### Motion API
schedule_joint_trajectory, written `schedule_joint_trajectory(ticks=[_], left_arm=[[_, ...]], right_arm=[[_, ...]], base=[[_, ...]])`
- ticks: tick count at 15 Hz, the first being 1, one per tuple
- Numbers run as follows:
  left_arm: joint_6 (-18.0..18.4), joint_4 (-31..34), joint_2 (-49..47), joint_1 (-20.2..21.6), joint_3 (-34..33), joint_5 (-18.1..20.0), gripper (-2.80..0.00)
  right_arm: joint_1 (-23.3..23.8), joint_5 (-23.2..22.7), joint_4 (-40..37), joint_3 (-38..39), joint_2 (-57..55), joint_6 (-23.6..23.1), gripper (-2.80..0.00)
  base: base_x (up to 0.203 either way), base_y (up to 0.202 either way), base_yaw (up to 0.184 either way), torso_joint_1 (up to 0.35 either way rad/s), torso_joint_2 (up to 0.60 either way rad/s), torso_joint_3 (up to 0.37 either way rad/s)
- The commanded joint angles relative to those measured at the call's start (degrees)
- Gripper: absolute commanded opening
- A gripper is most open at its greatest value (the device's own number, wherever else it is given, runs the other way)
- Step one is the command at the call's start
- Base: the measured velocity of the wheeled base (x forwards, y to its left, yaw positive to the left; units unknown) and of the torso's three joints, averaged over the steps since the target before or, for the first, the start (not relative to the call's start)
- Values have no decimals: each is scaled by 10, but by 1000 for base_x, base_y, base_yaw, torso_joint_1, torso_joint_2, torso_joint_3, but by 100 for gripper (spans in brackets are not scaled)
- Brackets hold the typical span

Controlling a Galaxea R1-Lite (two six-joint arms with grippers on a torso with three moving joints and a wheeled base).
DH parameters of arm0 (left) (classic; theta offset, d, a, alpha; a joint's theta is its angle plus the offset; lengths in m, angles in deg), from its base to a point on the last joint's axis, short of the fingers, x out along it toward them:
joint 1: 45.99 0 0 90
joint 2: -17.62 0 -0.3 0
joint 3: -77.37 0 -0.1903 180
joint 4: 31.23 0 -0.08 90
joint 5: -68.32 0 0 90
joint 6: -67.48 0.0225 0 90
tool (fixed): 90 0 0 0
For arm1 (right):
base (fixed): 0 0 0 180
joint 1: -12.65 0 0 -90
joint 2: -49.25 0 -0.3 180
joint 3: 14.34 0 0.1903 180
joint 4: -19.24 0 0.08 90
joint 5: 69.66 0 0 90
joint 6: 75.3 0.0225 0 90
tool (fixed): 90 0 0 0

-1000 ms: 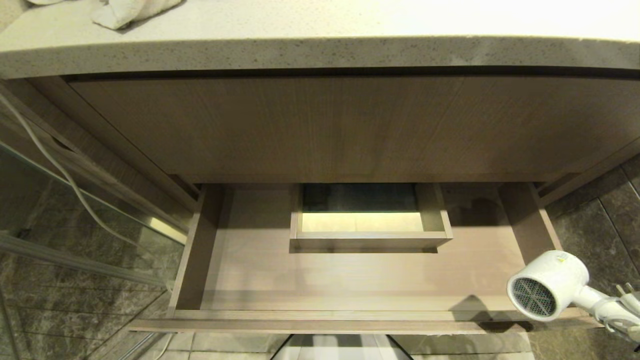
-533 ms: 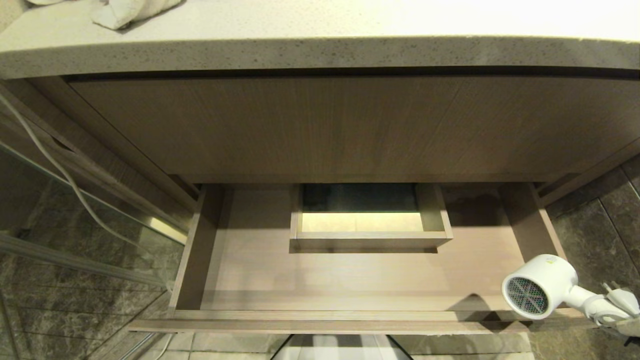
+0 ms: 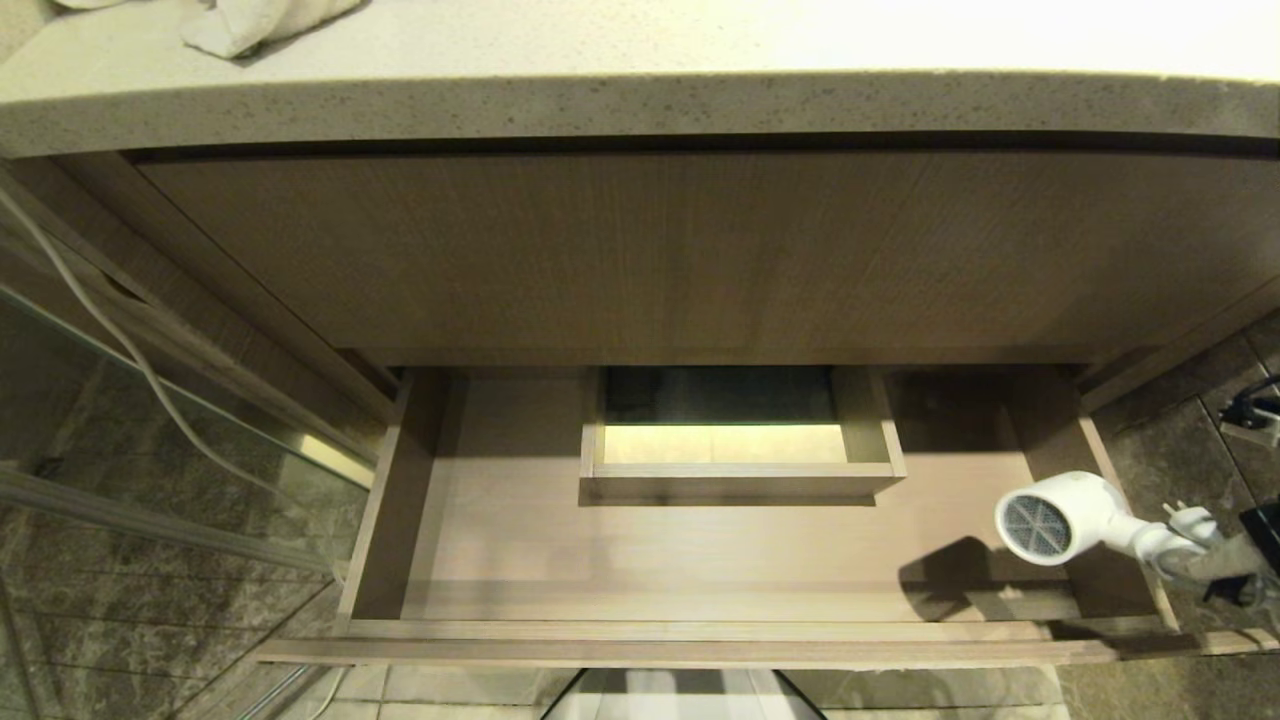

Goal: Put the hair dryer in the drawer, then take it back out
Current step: Put it into the drawer

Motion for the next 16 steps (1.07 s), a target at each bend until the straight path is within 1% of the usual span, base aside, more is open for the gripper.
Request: schedule_joint_trajectory(ticks=[1,4,5,9,11,16], left_arm=[[0,0,1,0,0,0,-280],[0,0,1,0,0,0,-280],[0,0,1,0,0,0,-280],[0,0,1,0,0,0,-280],[0,0,1,0,0,0,-280],[0,0,0,0,0,0,-280]], right_arm=[[-12,-2,19,-77,-121,-1,-280],[-34,-4,66,-150,-195,-1,-280],[-43,-4,72,-160,-207,-4,-280],[-63,-4,148,-161,-247,-2,-280],[-70,-4,171,-168,-273,-5,-280],[-72,-4,197,-197,-303,-6,-280]], base=[[0,0,0,0,0,0],[0,0,0,0,0,0],[0,0,0,0,0,0],[0,0,0,0,0,0],[0,0,0,0,0,0],[0,0,0,0,0,0]])
